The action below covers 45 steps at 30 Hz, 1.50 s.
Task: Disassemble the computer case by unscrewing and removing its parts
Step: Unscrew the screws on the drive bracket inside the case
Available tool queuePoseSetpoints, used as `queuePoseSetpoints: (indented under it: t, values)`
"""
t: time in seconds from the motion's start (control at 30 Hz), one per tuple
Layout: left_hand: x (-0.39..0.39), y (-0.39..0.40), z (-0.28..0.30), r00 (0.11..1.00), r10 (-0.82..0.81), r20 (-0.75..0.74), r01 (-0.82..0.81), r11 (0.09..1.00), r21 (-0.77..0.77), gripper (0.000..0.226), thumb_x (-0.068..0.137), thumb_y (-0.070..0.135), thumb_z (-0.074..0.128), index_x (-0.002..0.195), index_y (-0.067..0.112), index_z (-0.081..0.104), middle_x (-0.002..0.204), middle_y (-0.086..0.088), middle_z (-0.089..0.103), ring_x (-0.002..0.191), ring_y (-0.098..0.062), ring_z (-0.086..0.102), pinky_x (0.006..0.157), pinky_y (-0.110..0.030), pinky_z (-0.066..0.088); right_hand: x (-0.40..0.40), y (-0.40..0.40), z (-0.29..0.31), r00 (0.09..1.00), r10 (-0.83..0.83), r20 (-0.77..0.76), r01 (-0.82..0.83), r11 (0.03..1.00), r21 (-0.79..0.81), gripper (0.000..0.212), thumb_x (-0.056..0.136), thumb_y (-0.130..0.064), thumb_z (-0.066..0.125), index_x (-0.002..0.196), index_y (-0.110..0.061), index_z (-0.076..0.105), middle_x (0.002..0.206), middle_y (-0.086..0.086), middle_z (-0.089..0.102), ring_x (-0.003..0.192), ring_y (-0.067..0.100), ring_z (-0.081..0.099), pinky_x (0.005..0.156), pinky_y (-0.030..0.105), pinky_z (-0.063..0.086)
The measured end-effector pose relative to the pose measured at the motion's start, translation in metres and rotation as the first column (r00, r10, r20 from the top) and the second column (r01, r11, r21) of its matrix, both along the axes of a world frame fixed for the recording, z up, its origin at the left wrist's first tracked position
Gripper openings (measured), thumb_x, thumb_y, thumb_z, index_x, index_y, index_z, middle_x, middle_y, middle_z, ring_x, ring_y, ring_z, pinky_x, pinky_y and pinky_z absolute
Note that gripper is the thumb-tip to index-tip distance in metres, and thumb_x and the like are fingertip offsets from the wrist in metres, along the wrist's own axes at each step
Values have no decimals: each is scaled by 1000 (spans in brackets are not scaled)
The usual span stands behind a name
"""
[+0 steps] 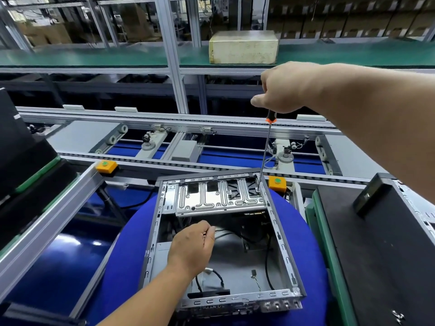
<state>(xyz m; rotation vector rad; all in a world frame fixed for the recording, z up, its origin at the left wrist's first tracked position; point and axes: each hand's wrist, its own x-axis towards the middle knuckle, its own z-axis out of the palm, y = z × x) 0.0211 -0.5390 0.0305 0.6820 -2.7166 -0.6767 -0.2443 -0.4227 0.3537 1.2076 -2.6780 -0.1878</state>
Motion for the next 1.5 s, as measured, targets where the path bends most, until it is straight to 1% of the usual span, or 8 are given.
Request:
queuePoseSetpoints:
  t: [0.3,0.43,0.57,0.77,1.27,1.4,1.47,1.5]
  values:
    - [0,1,3,1000,-3,1,3,1000,11,37,107,42,43,73,28,43,64,8,52,62,-14,51,57,-31,34,6,7,-8,994,100,54,-88,978,-187,12,88,-34,68,93,-28,58,85,-9,57,81,22,56,64,35,46]
    - [0,0,3,1000,-2,2,2,1000,10,37,107,43,43,73,29,43,64,9,52,61,-13,50,57,-31,33,12,11,-8,972,149,180,-100,961,-256,22,86,-17,68,100,-31,58,89,-10,57,79,15,56,61,33,48]
    - [0,1,2,1000,0,-4,0,1000,13,37,107,42,43,73,28,44,65,9,52,61,-13,50,57,-30,32,21,17,-12,935,209,285,-116,943,-313,34,86,-4,64,102,-33,60,96,-5,62,84,18,60,74,40,57]
    - [0,1,3,1000,-7,-13,8,1000,14,37,107,43,43,73,27,45,65,9,53,62,-13,51,57,-31,36,23,32,-31,945,253,206,-155,904,-397,33,90,-20,69,115,-32,52,104,-2,54,92,25,51,78,35,40]
    - [1,-1,-2,999,1,-50,-1,1000,1,37,106,46,41,73,29,46,64,10,54,62,-12,52,56,-30,38,41,87,-36,944,268,191,-85,758,-647,30,88,-21,76,104,-35,56,91,-7,63,80,11,59,69,29,48]
    - [-5,-1,13,961,187,-202,-106,929,355,39,105,42,49,73,23,61,65,-2,60,63,-17,55,63,-40,48,49,105,-40,932,295,212,-22,629,-777,29,86,-24,79,104,-36,60,92,-8,68,80,8,64,72,27,53]
    - [-14,-3,26,893,389,-226,-193,785,588,36,106,38,52,81,21,72,62,-3,60,63,-19,56,69,-40,50,53,114,-47,896,355,268,37,542,-840,28,86,-24,80,103,-37,61,94,-5,70,82,17,68,76,39,59]
    - [-18,-6,31,850,494,-186,-222,654,724,36,107,39,51,88,19,74,57,0,54,59,-19,51,68,-39,48,56,117,-52,870,392,297,68,502,-862,28,85,-24,80,102,-37,62,95,-2,71,83,23,69,78,44,60]
